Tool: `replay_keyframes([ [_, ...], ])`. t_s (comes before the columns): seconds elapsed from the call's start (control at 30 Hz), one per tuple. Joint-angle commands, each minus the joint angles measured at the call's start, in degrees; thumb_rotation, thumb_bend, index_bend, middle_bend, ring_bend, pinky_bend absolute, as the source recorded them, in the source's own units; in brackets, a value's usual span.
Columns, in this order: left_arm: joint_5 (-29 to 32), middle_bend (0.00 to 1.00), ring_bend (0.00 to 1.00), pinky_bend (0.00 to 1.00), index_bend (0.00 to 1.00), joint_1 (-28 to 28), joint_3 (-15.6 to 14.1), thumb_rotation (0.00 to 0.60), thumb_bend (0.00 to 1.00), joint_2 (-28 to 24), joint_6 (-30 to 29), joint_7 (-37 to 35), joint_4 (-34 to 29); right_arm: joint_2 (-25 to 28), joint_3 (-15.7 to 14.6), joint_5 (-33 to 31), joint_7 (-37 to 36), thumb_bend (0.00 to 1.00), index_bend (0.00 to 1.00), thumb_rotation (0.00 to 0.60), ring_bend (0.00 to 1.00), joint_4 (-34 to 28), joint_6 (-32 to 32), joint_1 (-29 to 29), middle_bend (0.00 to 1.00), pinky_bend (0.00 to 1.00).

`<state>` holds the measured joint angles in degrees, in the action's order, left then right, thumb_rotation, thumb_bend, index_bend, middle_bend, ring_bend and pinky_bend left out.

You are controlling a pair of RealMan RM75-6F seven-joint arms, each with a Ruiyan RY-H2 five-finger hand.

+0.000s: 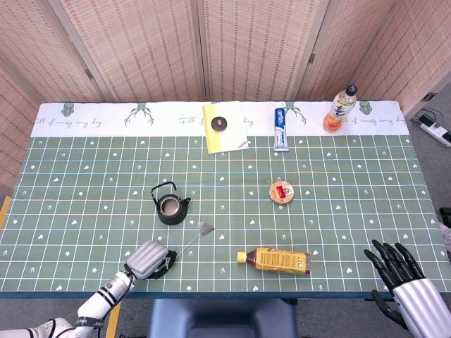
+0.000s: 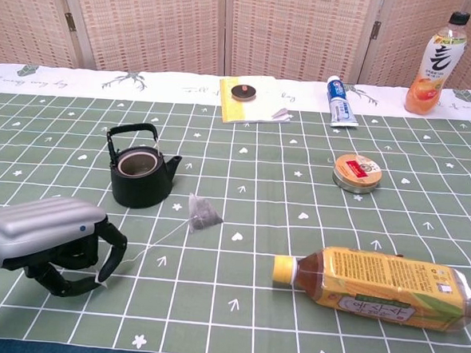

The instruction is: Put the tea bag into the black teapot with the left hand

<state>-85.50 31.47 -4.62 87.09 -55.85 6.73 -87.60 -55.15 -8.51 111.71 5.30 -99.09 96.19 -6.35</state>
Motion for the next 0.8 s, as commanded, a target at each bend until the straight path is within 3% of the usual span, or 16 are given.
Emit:
replay_keyframes([
  [0.03, 0.6, 1.0, 1.0, 1.0, 0.6, 0.0, 0.1, 0.6, 0.39, -0.3, 0.4, 0.3, -0.3, 0.0, 0.0, -0.1, 0.0, 0.42, 0.0, 0.6, 0.0, 0.0, 0.0, 0.0, 0.0, 0.0],
  [0.4, 0.5, 1.0, 1.0, 1.0, 0.6, -0.1, 0.7, 0.6, 0.39, -1.6, -0.6, 2.4, -1.4, -0.2, 0.2, -0.4, 0.6, 0.42, 0.0, 0.6, 0.0, -0.2, -0.5, 0.1, 0.0, 0.0],
  [0.5, -0.1, 1.0, 1.0, 1.0, 0.6, 0.2, 1.0, 0.6, 0.39, -2.3, -1.3, 8.1, -2.2, -0.4, 0.2, -0.6, 1.0, 0.42, 0.0, 0.6, 0.0, -0.3, -0.9, 0.2, 0.0, 0.0],
  [0.8, 1.8, 1.0, 1.0, 1.0, 0.6, 0.9, 4.5, 0.6, 0.39, -5.4, -3.2, 13.1, -8.9, -0.3, 0.1, -0.3, 1.2, 0.42, 0.0, 0.6, 0.0, -0.3, -0.8, 0.1, 0.0, 0.0],
])
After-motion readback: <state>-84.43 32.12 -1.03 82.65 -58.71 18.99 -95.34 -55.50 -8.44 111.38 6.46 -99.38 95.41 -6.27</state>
